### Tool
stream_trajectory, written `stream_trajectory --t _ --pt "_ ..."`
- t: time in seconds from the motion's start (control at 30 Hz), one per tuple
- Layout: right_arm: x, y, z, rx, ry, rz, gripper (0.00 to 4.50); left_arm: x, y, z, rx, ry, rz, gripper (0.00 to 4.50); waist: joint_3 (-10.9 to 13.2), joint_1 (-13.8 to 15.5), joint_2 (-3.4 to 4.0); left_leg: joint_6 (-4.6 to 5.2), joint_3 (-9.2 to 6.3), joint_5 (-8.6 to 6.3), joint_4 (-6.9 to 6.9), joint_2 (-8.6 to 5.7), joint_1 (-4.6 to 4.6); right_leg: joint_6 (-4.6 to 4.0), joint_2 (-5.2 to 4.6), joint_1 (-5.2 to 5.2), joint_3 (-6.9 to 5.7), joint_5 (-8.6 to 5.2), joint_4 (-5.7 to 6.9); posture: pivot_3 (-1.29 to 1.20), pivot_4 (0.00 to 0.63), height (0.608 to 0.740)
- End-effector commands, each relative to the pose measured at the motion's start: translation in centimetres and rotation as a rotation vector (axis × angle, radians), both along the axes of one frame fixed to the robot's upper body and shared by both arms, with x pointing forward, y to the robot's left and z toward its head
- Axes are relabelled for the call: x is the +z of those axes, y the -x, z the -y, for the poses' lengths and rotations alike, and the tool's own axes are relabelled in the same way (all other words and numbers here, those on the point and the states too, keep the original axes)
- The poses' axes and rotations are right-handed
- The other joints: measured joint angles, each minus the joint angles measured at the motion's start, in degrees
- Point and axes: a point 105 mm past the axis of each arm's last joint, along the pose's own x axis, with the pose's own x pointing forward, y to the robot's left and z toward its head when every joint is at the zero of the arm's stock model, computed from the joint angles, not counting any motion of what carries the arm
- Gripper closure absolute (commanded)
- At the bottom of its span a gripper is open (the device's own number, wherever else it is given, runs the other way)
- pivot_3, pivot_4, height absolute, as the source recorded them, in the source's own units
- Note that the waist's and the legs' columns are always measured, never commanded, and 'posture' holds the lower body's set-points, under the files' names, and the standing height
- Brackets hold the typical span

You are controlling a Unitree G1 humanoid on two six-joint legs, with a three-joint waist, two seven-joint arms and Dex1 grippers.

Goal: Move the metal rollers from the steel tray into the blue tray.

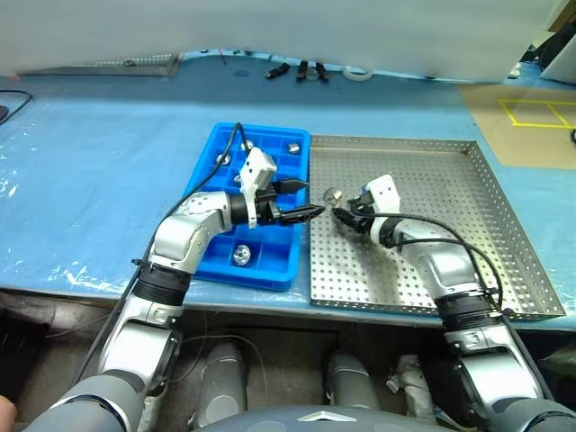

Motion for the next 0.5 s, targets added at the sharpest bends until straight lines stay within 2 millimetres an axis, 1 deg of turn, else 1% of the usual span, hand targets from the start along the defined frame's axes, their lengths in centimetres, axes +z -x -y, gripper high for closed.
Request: stream_trajectory --t 0.03,0.07,0.17,0.2,0.27,0.3,0.43,0.5 --pt "0.1 -0.5 -1.1 -0.006 -0.014 0.035 1.92 1.1 0.2 0.5 -0.013 0.002 0.046 0.45 0.0 -0.11 0.0 -0.01 0.0 0.0 0.0 0.0 0.04 0.0 0.0 0.04 0.01 0.0 0.0 -0.2 0.15 0.74" --pt "0.3 -0.6 -1.5 -0.011 -0.033 0.044 2.34 1.1 0.2 0.6 -0.015 -0.002 0.049 0.45 0.0 -0.19 0.0 -0.02 0.0 0.01 0.0 0.01 0.11 -0.01 0.01 0.08 0.02 0.01 0.01 -0.2 0.15 0.74" --pt "1.0 -0.4 -2.3 -0.007 -0.07 0.062 3.19 1.4 0.0 0.3 -0.009 0.004 0.047 0.45 0.0 -0.21 0.0 -0.06 0.0 0.03 -0.05 0.03 0.17 -0.02 0.04 0.1 0.04 0.01 0.03 -0.21 0.15 0.74" --pt "1.3 -0.3 -2.4 -0.004 -0.072 0.07 3.63 1.5 0.0 0.2 -0.006 0.007 0.046 0.45 0.0 -0.2 0.0 -0.06 0.0 0.03 -0.05 0.03 0.16 -0.02 0.04 0.1 0.04 0.01 0.03 -0.21 0.15 0.74" --pt "1.5 -0.2 -2.2 -0.006 -0.055 0.083 4.25 1.5 -0.1 -0.1 -0.002 0.009 0.043 0.45 0.0 -0.16 0.0 -0.05 0.0 0.03 -0.05 0.01 0.13 -0.02 0.03 0.09 0.04 0.01 0.01 -0.21 0.15 0.74" --pt "1.5 -0.2 -2.1 -0.005 -0.036 0.085 4.48 1.5 -0.2 -0.3 0.006 0.013 0.046 0.45 0.0 -0.11 0.0 -0.05 -0.01 0.02 -0.06 0.0 0.12 -0.02 0.03 0.09 0.04 0.01 0.0 -0.21 0.15 0.74" --pt "2.5 -0.2 -1.8 -0.006 -0.016 0.121 4.48 2.2 -1.8 -1.0 0.087 0.028 0.072 0.45 0.0 -0.04 0.0 -0.05 -0.01 0.03 -0.05 0.0 0.11 -0.02 0.03 0.09 0.03 0.01 0.0 -0.21 0.15 0.74" --pt "3.5 -0.1 -1.8 0.0 -0.01 0.152 4.48 2.8 -3.2 -1.7 0.153 0.02 0.111 0.45 0.0 -0.06 0.0 -0.06 -0.02 0.03 -0.04 0.0 0.12 -0.01 0.03 0.09 0.03 0.02 0.02 -0.2 0.15 0.74"
